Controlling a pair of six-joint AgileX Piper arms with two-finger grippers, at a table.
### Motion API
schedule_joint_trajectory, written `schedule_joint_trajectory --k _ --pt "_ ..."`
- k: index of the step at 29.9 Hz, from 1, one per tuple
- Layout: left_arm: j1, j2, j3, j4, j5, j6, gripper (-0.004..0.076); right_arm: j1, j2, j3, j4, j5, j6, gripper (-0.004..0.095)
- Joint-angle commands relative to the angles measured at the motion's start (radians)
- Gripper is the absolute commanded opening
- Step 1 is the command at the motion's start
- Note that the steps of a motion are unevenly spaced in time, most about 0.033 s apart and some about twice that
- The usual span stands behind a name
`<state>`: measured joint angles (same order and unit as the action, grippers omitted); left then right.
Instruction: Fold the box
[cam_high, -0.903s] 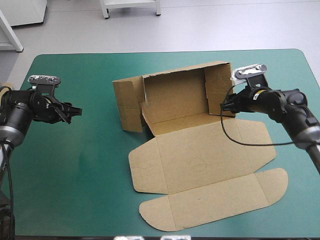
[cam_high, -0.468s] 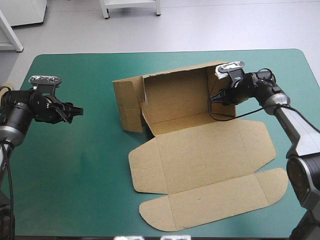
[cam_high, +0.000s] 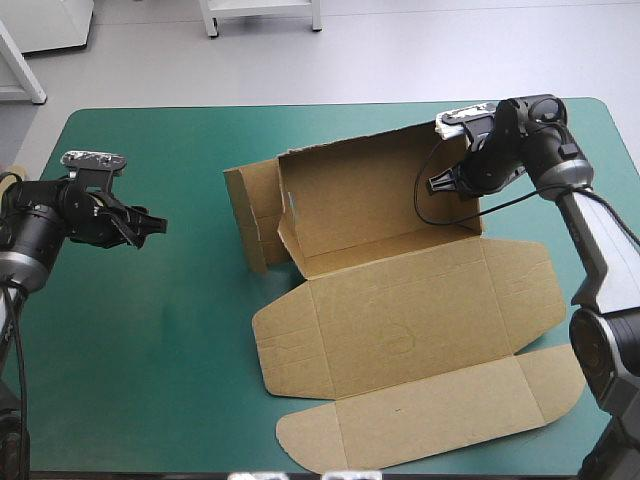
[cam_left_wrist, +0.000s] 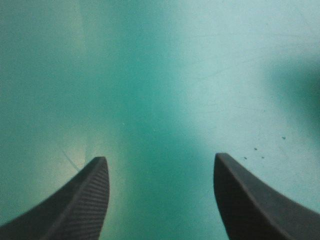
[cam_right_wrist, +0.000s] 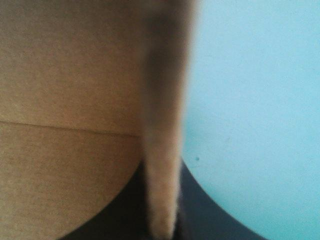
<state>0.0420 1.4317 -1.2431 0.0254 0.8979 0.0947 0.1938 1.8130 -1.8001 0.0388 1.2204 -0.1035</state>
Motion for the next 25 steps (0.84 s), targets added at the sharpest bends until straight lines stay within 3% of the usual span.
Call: schedule_joint_trajectory --k 1,12,18,22,25 --pt "-0.003 -0.036 -0.026 -0.015 -0.011 0.009 0.0438 -0.001 -0.063 -0.040 0.017 0.027 0.021 -0.0017" --pt "-0.003 -0.036 -0.026 -0.055 0.003 0.029 0.0438 -0.045 0.040 -0.053 0.035 0.027 0.041 -0.0017" --pt "-0.003 -0.036 -0.026 -0.061 0.001 0.029 0.0438 -0.049 0.098 -0.117 -0.026 -0.005 -0.024 0.0003" --pt "-0.003 -0.036 -0.026 -0.068 0.001 0.029 0.0438 -0.049 0.106 -0.151 -0.028 -0.055 -0.050 0.0268" --pt "-0.003 -0.036 -0.026 -0.068 0.001 0.029 0.0438 -0.049 0.106 -0.155 -0.028 -0.120 -0.048 0.0568"
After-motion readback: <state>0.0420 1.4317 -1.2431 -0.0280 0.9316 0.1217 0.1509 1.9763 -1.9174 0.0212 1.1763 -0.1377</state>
